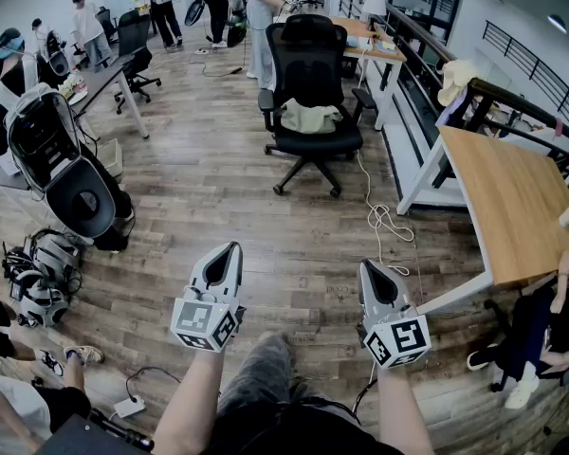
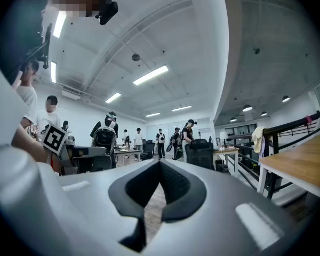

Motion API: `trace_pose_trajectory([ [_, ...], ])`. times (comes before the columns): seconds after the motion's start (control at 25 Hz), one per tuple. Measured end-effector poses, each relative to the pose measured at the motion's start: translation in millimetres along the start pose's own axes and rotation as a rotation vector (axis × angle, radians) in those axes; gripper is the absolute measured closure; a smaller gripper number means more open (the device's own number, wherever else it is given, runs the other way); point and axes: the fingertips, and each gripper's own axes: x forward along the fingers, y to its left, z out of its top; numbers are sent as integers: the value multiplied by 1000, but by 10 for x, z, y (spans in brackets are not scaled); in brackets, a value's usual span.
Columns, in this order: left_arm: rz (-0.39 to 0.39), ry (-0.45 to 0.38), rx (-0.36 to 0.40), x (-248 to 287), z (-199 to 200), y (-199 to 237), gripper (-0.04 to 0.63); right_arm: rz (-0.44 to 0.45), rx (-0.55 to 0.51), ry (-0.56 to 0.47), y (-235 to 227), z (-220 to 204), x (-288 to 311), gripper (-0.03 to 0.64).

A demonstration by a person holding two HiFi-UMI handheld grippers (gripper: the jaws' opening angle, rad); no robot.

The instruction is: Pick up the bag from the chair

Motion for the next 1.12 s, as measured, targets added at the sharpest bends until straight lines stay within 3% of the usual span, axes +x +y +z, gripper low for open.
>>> trace_pose_trajectory([
  [0.48, -53, 7, -22, 1304, -141, 335, 598, -55, 1, 30, -754, -131, 883, 611],
  [0.76, -92, 3, -17, 2262, 36, 888, 598, -75, 8, 41, -1136, -134, 1853, 611],
  [1.12, -119, 11, -21, 3180, -56, 1474, 598, -101, 45, 24, -1573, -251, 2820, 609],
])
